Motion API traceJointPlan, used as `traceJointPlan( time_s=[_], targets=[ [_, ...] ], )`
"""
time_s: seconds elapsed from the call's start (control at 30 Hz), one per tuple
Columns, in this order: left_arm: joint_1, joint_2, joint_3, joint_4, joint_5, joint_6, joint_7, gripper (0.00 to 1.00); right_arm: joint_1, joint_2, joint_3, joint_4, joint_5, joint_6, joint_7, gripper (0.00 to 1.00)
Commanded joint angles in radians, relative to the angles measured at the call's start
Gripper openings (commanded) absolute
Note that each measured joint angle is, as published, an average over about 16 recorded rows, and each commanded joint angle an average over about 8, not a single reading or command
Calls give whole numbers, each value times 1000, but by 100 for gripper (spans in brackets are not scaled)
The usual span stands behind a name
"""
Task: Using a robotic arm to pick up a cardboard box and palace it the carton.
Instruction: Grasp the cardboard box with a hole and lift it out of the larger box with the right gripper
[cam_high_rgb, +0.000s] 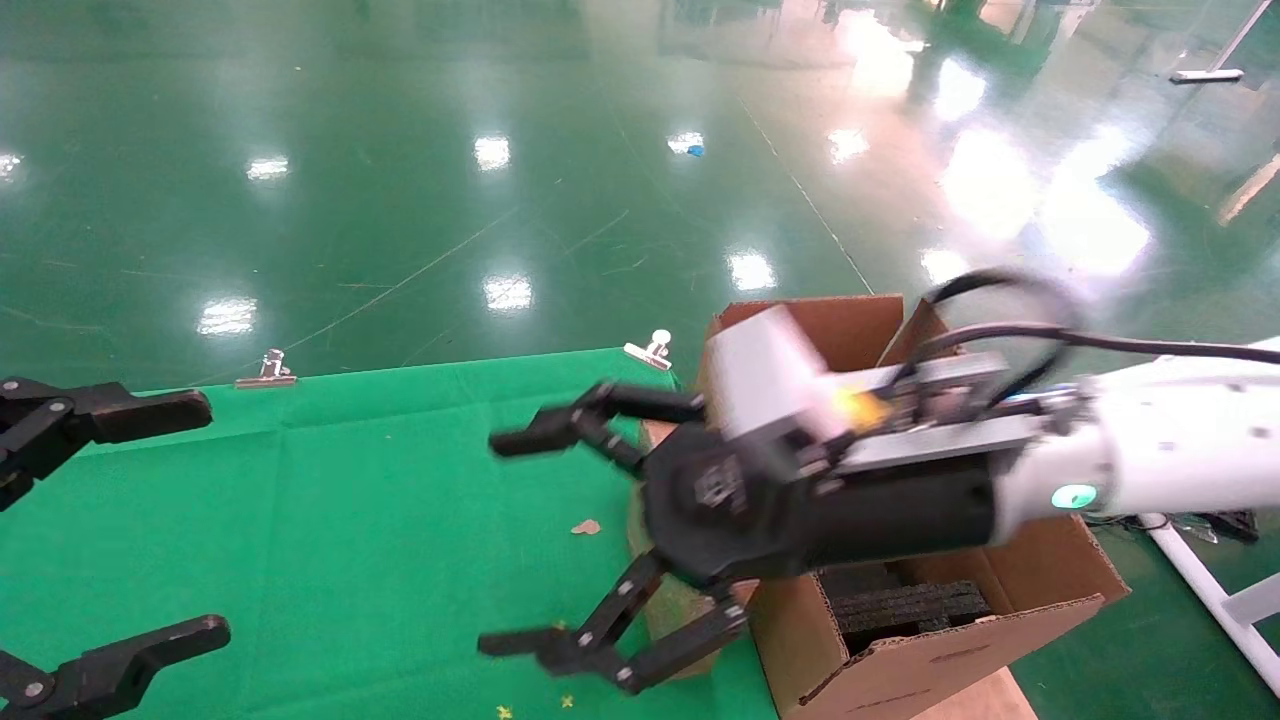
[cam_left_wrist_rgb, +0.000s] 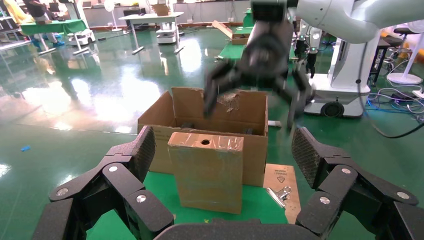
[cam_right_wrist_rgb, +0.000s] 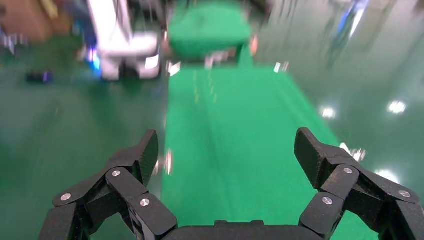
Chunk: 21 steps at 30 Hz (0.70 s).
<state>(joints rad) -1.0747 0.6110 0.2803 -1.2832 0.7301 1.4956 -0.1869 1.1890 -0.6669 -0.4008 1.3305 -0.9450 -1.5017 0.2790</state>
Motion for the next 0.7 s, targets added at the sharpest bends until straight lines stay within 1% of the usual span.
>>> traceJointPlan(
  time_s=[0.03, 0.27, 0.4, 0.53, 0.7],
  targets=[
    [0, 0, 0, 0, 0, 0, 0, 100, 32, -12, -31, 15, -57, 0, 22, 100],
    [0, 0, 1, 0, 0, 0, 0, 100, 227, -150, -247, 15, -389, -50, 190, 100],
    [0, 0, 1, 0, -1, 0, 1, 100, 322, -221, -377, 10, -540, -69, 282, 100],
    [0, 0, 1, 0, -1, 0, 1, 100, 404, -259, -476, 5, -619, -73, 358, 100],
    [-1, -1, 2, 0, -1, -1, 1, 100, 540, -273, -570, 5, -666, -79, 419, 100]
  ],
)
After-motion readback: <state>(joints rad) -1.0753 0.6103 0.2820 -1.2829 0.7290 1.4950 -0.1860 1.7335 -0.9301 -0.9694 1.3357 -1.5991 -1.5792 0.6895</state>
